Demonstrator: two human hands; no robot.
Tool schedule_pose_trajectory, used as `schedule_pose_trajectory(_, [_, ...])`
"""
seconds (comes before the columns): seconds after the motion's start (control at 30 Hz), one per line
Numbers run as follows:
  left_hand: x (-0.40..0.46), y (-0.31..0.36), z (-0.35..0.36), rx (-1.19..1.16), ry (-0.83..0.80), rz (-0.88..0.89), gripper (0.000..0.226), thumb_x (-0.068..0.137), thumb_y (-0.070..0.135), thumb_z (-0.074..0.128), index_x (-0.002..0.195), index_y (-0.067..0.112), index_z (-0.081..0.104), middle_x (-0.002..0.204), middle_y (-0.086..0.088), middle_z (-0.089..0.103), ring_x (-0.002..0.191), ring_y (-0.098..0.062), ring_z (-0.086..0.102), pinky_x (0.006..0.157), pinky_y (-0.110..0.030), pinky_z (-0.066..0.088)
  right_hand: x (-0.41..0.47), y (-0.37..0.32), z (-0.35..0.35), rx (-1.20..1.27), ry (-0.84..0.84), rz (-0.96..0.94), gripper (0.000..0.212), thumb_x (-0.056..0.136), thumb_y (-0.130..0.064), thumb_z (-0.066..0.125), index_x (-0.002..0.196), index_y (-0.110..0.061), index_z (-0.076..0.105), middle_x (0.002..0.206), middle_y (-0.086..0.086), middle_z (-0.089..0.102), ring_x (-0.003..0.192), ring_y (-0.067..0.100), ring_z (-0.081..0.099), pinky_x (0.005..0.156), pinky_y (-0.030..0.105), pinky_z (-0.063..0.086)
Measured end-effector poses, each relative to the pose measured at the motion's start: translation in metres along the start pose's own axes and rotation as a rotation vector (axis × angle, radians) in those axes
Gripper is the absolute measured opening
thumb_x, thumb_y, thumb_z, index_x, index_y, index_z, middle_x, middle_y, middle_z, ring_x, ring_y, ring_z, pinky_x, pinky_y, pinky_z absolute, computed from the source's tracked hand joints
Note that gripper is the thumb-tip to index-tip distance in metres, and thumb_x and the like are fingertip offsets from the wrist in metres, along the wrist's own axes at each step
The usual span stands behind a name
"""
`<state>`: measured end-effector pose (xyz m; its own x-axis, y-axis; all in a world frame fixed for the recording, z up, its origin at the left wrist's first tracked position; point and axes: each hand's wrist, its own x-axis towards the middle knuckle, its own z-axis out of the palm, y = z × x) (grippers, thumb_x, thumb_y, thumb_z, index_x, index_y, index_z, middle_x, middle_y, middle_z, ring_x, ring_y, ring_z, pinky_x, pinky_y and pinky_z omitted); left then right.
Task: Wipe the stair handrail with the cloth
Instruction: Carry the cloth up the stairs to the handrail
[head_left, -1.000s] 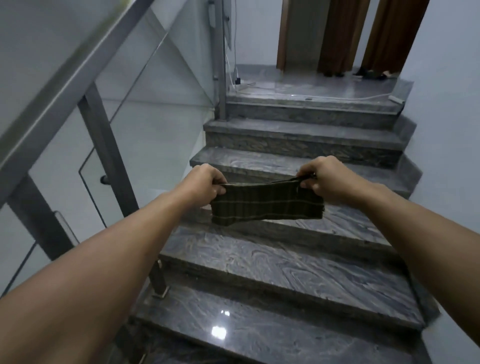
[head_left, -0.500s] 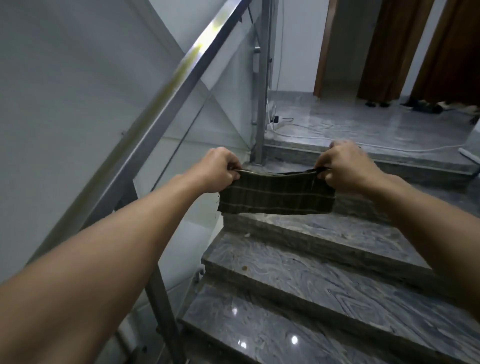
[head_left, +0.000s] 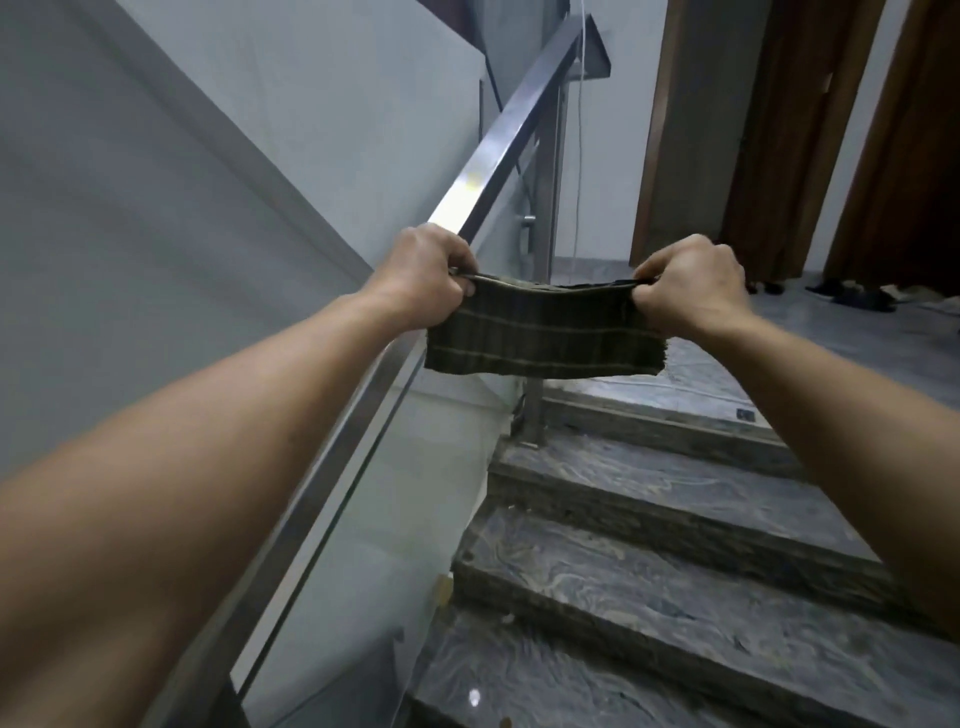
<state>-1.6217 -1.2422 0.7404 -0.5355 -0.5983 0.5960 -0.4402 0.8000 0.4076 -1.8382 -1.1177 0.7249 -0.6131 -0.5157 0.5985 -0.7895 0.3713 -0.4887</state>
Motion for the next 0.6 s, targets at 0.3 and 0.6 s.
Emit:
schedule_pose_trajectory(0.3, [0.143, -0.011, -0.002, 0.080, 0.144, -0.125, 0.019, 0.084, 0.012, 0.065, 0.100, 0.014, 0.075, 0.095, -0.007, 0.067, 0.083, -0.020, 0.056, 0.071, -0.025, 0.042, 0.148, -0.029, 0.030, 0.246, -0.112, -0.009, 0.013, 0.075, -0.008, 0.065, 0.083, -0.012, 0.075, 0.079, 0.010, 0.070, 0.079, 0.027, 0.067, 0.069, 0.044, 0.062])
schedule_pose_trajectory(0.6, [0.237, -0.025, 0.000, 0.193, 0.231, -0.266, 0.018, 0.081, 0.013, 0.064, 0.096, 0.012, 0.074, 0.101, -0.016, 0.071, 0.095, -0.033, 0.063, 0.082, -0.034, 0.050, 0.268, -0.073, 0.072, 0.288, -0.241, -0.164, 0.024, 0.075, -0.017, 0.057, 0.099, -0.017, 0.057, 0.092, 0.007, 0.065, 0.087, 0.026, 0.064, 0.077, 0.045, 0.059])
